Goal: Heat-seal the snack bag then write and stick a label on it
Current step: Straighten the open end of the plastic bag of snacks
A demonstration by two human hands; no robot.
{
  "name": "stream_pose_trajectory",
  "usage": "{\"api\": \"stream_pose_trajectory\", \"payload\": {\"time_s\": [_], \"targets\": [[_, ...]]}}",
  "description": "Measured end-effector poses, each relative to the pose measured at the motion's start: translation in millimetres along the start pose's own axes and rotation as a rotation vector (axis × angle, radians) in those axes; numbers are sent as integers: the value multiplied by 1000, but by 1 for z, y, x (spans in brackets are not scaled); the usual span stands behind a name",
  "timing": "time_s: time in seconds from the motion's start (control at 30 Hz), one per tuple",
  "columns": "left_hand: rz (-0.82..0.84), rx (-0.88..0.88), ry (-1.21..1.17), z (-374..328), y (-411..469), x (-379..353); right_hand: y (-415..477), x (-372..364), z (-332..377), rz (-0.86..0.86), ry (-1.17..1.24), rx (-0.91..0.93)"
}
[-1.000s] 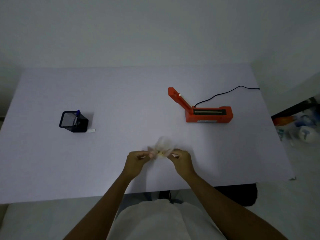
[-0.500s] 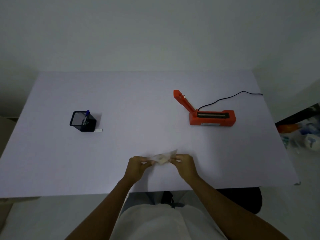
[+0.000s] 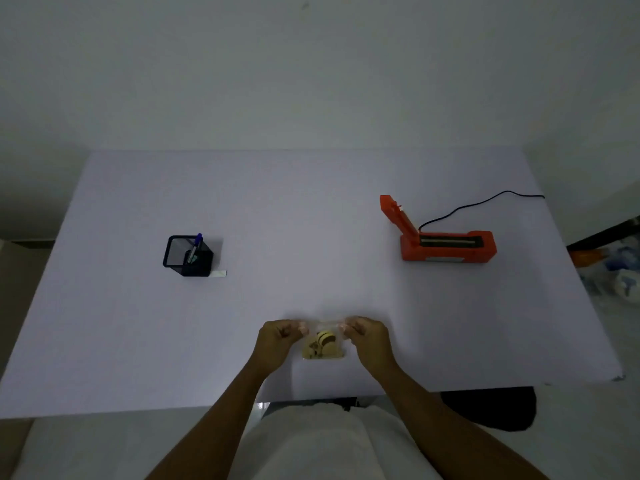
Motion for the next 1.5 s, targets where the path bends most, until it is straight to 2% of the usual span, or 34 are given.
{"api": "stream_pose_trajectory", "payload": {"time_s": [0.23,0.43,0.67,0.87,1.1,1.23,1.5], "targets": [[62,55,-50,-2,29,14,23,-19,15,81,135,-141],[92,141,-93,16,42,13,31,-36,15,244,197,-213],[117,148,-54,20,51,10,36,-40,3,234,96,-238],[113,266,-18,31,57,7,36,-36,-16,226,-5,-297],[41,180,176,25,67,14,52,-29,-5,141,-149,-235],[-36,231,305,27,70,17,59,-31,-8,165,-239,-265],[-131,370,366,27,65,16,65,-30,-21,183,-424,-359]]}}
Point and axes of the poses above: each hand's wrist, its own y-axis towards the middle knuckle, its own x-axis out of the back of the hand, z = x × y, the point moved 10 cm from there along y, towards the middle knuckle, and after that the axes turned 14 degrees about -y, right-handed, at the moved point
